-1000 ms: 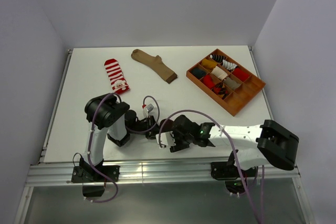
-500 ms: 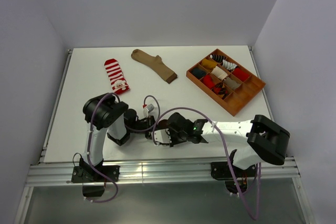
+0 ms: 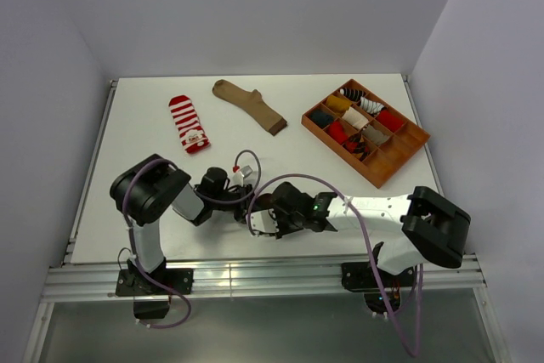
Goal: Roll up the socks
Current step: Roll the sock at the center of the board.
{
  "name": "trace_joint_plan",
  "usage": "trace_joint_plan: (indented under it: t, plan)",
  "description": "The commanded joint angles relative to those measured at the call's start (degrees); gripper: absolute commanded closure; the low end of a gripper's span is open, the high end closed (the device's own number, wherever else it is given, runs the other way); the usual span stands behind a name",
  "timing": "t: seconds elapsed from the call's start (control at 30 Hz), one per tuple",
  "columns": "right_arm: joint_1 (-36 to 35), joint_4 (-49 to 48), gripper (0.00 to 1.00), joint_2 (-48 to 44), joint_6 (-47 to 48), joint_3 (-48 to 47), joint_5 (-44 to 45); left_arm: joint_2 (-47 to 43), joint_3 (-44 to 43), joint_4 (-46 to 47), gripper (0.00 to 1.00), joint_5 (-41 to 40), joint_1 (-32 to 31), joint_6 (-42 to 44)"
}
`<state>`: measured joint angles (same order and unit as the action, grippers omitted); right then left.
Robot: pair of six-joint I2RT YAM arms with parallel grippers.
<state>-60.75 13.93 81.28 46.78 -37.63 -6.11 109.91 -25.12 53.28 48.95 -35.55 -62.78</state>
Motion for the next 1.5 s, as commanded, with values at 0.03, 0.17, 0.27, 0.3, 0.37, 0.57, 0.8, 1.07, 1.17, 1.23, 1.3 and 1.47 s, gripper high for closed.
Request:
trace_joint_plan:
  t: [0.03, 0.17, 0.27, 0.3, 0.37, 0.57, 0.8, 1.07, 1.17, 1.23, 1.3, 1.47]
  plan:
    - [-0.07, 9.35, 0.8, 0.11, -0.38, -0.78, -3.64, -3.64, -0.89, -12.83, 0.66, -7.89, 1.36, 7.32]
    - [-0.07, 11.64, 0.8, 0.64, -0.47, -2.18, -5.22, -5.67, -0.54, -13.81, 0.63, -9.39, 2.67, 7.85]
    - [0.46, 13.31, 0.8, 1.6, -0.47, -3.41, -6.19, -7.42, -0.45, -14.87, 0.62, -10.36, 3.73, 8.55]
    - [0.55, 13.83, 0.8, 1.95, -0.38, -3.77, -6.46, -7.95, -0.45, -15.13, 0.62, -10.54, 3.99, 8.64]
    - [0.9, 15.5, 0.8, 3.1, -0.29, -4.99, -7.6, -9.53, -0.54, -16.44, 0.62, -11.5, 4.61, 9.34]
    - [3.36, 22.62, 0.8, 7.39, 1.2, -10.7, -12.33, -14.98, -1.07, -22.68, 0.66, -16.6, 5.93, 14.17]
    - [8.36, 36.68, 0.8, 15.65, 5.24, -22.21, -19.73, -23.5, 5.25, -17.69, 0.73, -22.75, 6.19, 12.69]
    - [12.76, 46.18, 0.8, 25.06, 5.6, -33.47, -23.6, -38.26, 17.55, -9.7, 0.87, -31.18, 6.11, 10.14]
    - [13.03, 47.15, 0.8, 27.18, 5.07, -35.41, -23.16, -47.83, 21.43, -12.64, 0.89, -34.26, 5.23, 11.97]
    - [13.11, 47.5, 0.79, 28.75, 4.63, -36.46, -22.63, -54.69, 21.17, -16.87, 0.85, -35.93, 3.22, 15.48]
    - [13.11, 48.46, 0.8, 29.99, 4.46, -37.95, -22.72, -59.87, 20.3, -20.74, 0.76, -36.99, 1.46, 17.6]
    - [13.2, 50.31, 0.79, 33.85, 3.23, -41.38, -23.59, -61.13, 16.78, -25.51, 0.61, -37.7, -4.87, 23.58]
